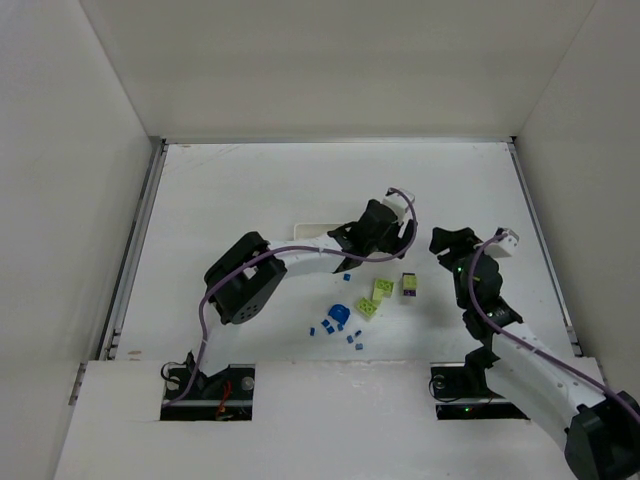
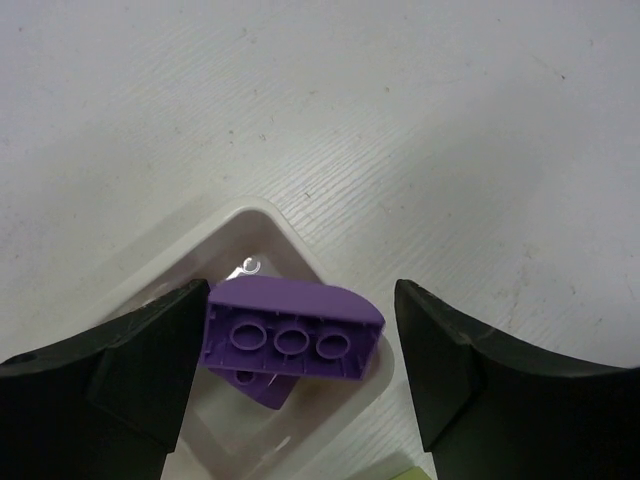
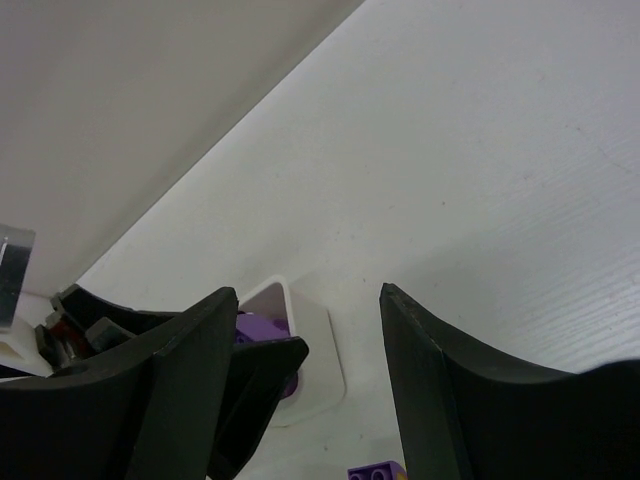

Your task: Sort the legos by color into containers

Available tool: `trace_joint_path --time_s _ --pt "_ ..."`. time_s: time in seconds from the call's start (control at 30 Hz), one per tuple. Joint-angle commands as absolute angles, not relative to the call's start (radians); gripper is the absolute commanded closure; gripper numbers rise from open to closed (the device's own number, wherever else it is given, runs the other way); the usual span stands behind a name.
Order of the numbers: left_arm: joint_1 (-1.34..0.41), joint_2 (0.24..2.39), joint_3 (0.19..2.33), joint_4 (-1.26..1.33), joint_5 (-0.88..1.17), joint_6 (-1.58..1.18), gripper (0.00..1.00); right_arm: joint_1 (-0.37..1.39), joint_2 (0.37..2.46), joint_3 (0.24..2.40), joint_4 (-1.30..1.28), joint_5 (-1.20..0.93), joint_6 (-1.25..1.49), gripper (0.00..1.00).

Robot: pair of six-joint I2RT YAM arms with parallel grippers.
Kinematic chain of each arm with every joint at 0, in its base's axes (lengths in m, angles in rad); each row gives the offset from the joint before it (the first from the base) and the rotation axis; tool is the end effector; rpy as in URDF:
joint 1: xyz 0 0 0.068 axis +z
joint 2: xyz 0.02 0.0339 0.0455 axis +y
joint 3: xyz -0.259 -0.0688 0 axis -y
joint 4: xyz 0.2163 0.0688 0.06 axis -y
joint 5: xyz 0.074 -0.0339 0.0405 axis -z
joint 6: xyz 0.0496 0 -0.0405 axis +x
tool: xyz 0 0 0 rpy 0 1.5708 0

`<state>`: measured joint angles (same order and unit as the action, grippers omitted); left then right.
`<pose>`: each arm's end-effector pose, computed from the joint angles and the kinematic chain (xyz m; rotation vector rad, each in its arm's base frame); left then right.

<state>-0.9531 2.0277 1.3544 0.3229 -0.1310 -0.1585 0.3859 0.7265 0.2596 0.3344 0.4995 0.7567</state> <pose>0.2696 -0.3684 0.2157 0.6775 1.8475 -0.6157 0.1600 0.0394 0.2262 0.6722 1.5675 0.4309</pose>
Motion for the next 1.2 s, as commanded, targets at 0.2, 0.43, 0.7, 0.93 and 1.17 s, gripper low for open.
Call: trace_joint_path --time_s 0.2,0.43,0.7,0.93,1.17 --pt "-0.946 1.861 1.275 0.457 -0.121 -0.141 0.22 0.386 0.747 0.264 0.356 0.528 0.750 0.35" --pt "-0.929 1.747 1.200 0.495 -0.144 -0.167 0.22 0.390 0.750 0.268 0.353 0.534 0.739 0.39" --pt "-0.952 1.512 0.986 0.409 -0.259 -0.305 0.36 0.539 0.834 0.346 0.319 0.601 0.634 0.77" --pt "-1.145 1.378 0.767 0.203 -0.290 -0.313 0.42 0.679 0.844 0.345 0.224 0.683 0.618 0.64" --pt "-1.243 1.417 0.723 0.195 -0.308 -0.305 0.19 0.666 0.877 0.336 0.259 0.667 0.615 0.42"
